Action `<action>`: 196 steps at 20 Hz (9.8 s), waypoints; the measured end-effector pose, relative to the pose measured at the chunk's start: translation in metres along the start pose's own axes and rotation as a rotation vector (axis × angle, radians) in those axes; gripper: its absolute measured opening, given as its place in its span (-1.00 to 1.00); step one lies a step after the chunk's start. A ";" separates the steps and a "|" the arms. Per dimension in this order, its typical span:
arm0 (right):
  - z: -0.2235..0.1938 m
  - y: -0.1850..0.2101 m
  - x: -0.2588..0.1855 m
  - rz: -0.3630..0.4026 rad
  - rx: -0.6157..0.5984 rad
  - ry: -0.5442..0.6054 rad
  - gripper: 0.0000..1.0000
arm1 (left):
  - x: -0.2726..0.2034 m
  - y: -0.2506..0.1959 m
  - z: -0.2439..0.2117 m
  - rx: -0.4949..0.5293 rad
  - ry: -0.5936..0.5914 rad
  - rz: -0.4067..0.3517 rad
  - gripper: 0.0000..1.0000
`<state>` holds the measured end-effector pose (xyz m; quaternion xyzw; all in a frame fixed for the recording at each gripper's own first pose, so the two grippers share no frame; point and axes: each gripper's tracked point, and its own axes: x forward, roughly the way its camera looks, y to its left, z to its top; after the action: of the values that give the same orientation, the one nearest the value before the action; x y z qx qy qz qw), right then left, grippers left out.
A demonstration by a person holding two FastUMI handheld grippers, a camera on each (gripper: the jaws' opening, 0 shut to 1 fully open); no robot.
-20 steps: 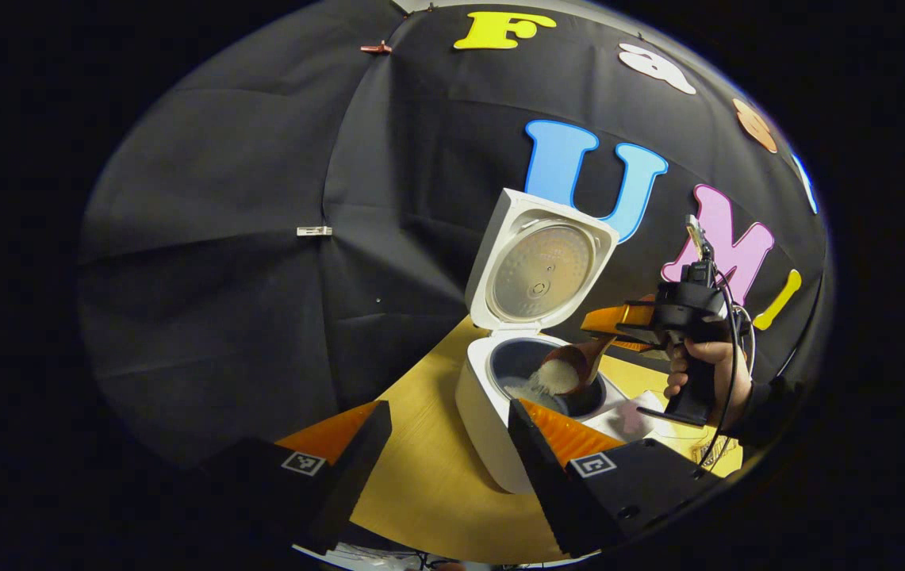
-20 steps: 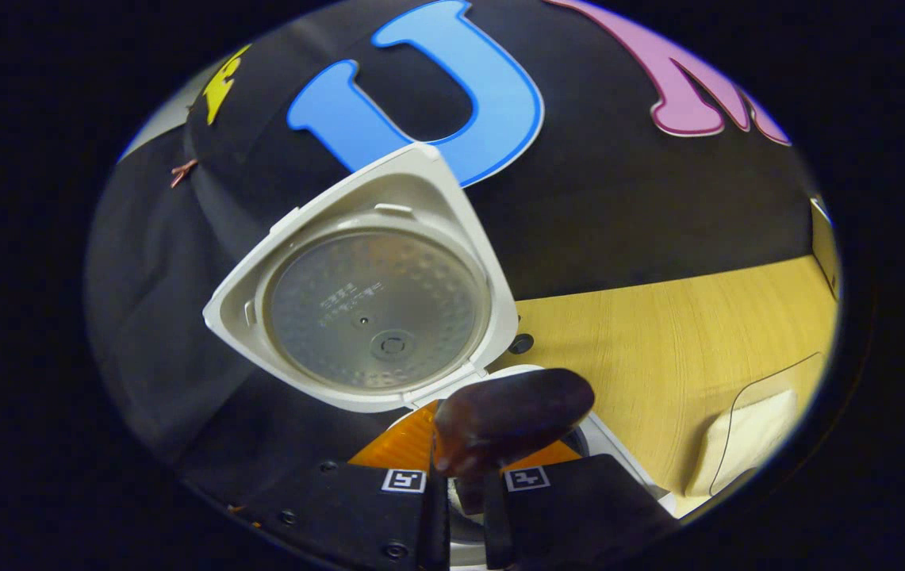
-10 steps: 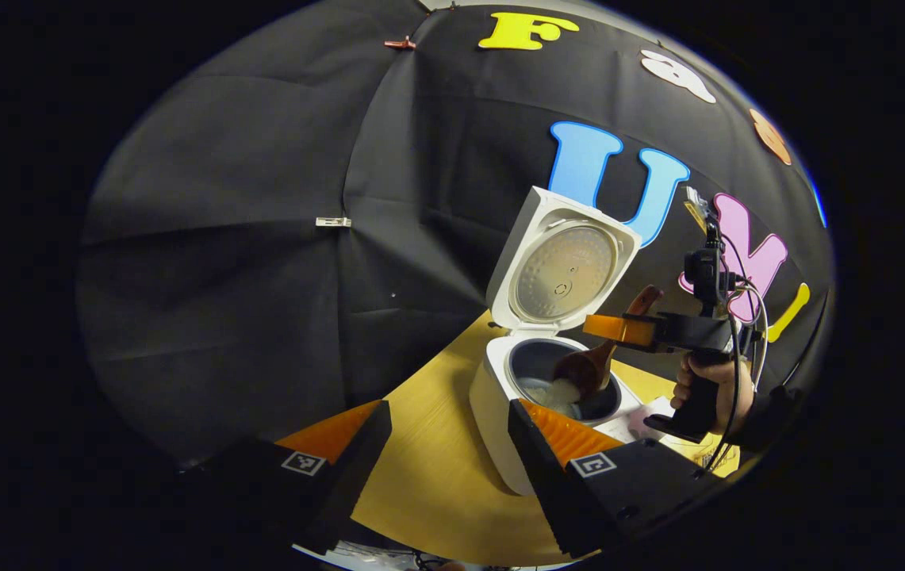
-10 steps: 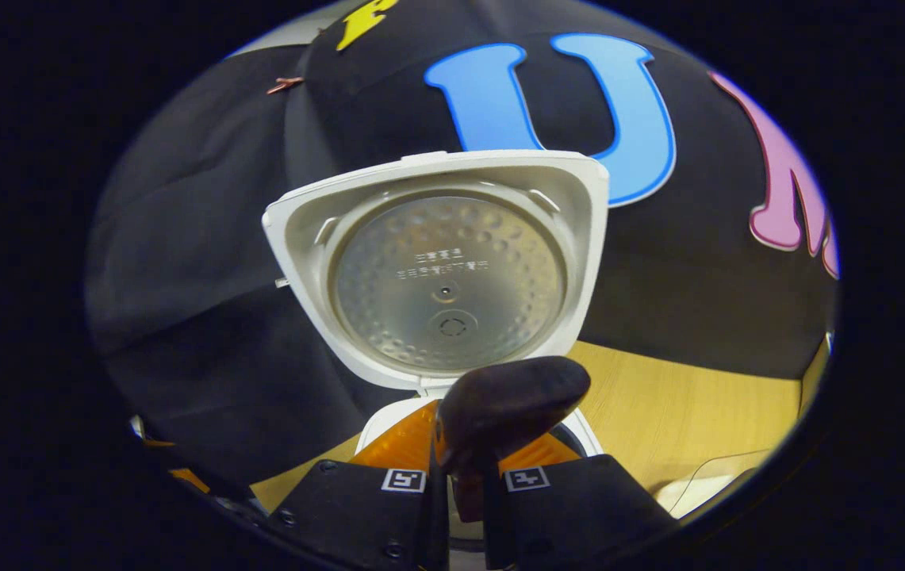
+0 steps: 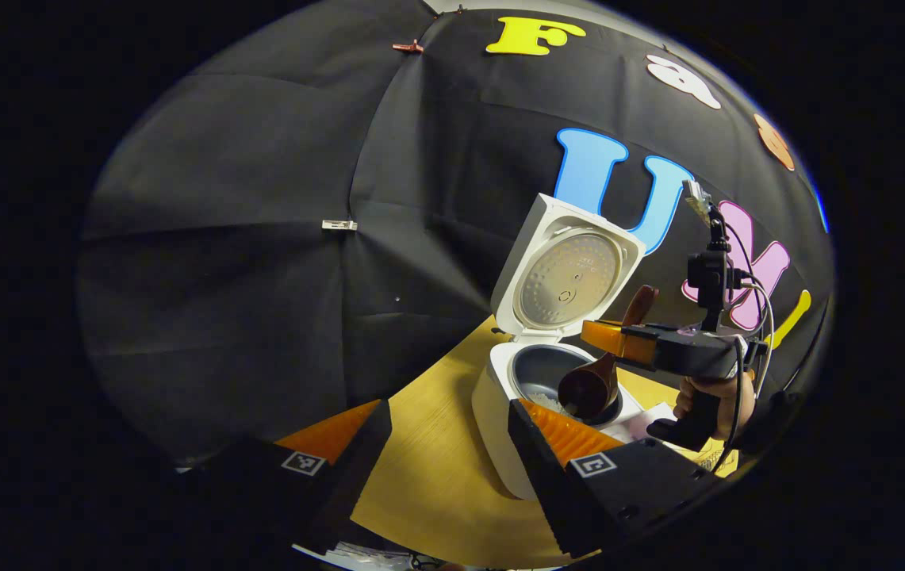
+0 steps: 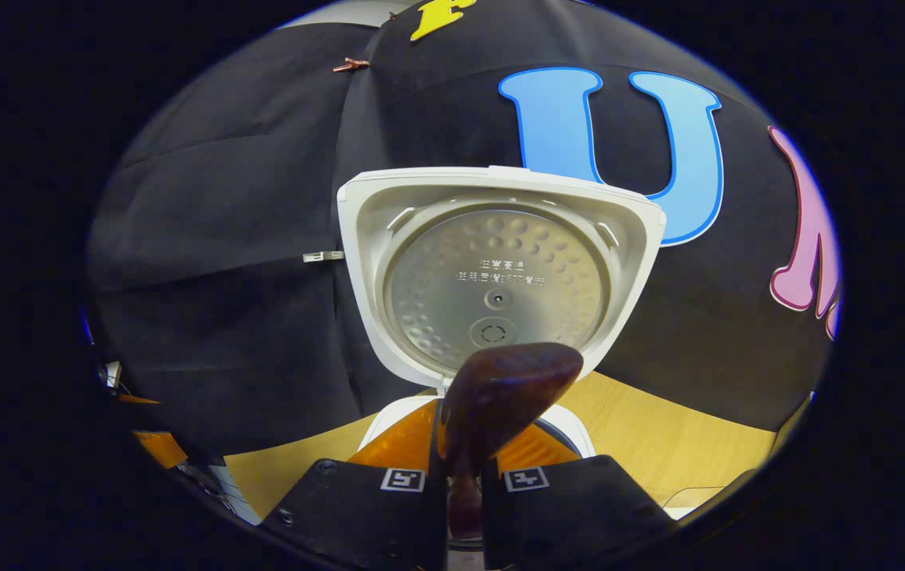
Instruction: Close the left gripper, press the button to open the rice cooker; take a wooden spoon from the chopstick holder with the right hand, scoop a spoonful of rice and pour it into the rice cooker, then put the wooden spoon back into the chopstick holder.
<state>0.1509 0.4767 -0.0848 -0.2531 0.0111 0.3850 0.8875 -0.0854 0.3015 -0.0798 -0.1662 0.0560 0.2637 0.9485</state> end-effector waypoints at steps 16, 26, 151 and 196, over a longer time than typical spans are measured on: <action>0.000 0.021 -0.013 0.062 -0.201 -0.047 -0.58 | -0.005 -0.004 -0.002 -0.001 -0.010 -0.004 0.92; 0.036 -0.087 -0.047 -0.135 0.123 -0.080 -0.58 | -0.004 -0.050 0.015 0.028 -0.033 -0.075 0.92; -0.267 -0.300 -0.429 -0.656 0.663 0.269 0.97 | 0.117 -0.210 -0.034 0.079 0.353 0.006 0.96; -0.099 -0.159 -0.480 -0.752 0.388 -0.114 0.97 | -0.111 -0.230 -0.021 0.230 -0.033 -0.392 0.92</action>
<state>-0.0597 0.0150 0.0018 -0.0463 -0.0587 0.0386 0.9965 -0.0613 0.0550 -0.0119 -0.0601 0.0367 0.0690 0.9951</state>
